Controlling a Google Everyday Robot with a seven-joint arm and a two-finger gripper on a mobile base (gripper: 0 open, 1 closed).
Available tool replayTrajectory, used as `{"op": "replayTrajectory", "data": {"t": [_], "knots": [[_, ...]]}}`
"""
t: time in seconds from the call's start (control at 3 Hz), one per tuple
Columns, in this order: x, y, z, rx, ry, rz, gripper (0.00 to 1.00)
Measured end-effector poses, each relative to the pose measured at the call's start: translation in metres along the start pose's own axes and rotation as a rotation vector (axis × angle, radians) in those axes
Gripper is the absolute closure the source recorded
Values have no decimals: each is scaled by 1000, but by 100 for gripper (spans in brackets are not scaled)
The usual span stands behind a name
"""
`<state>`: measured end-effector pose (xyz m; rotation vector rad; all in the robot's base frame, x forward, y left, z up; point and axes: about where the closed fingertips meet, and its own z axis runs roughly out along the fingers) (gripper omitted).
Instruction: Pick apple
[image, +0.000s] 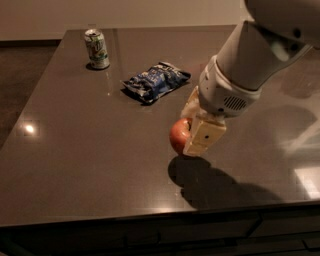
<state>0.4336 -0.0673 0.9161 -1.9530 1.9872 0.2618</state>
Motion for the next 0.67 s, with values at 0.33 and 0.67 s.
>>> {"op": "replayTrajectory", "data": {"t": [0.33,0.67], "knots": [[-16,-12,-52,-12,-33,-45,100],[-16,-12,-52,-12,-33,-45,100]]}}
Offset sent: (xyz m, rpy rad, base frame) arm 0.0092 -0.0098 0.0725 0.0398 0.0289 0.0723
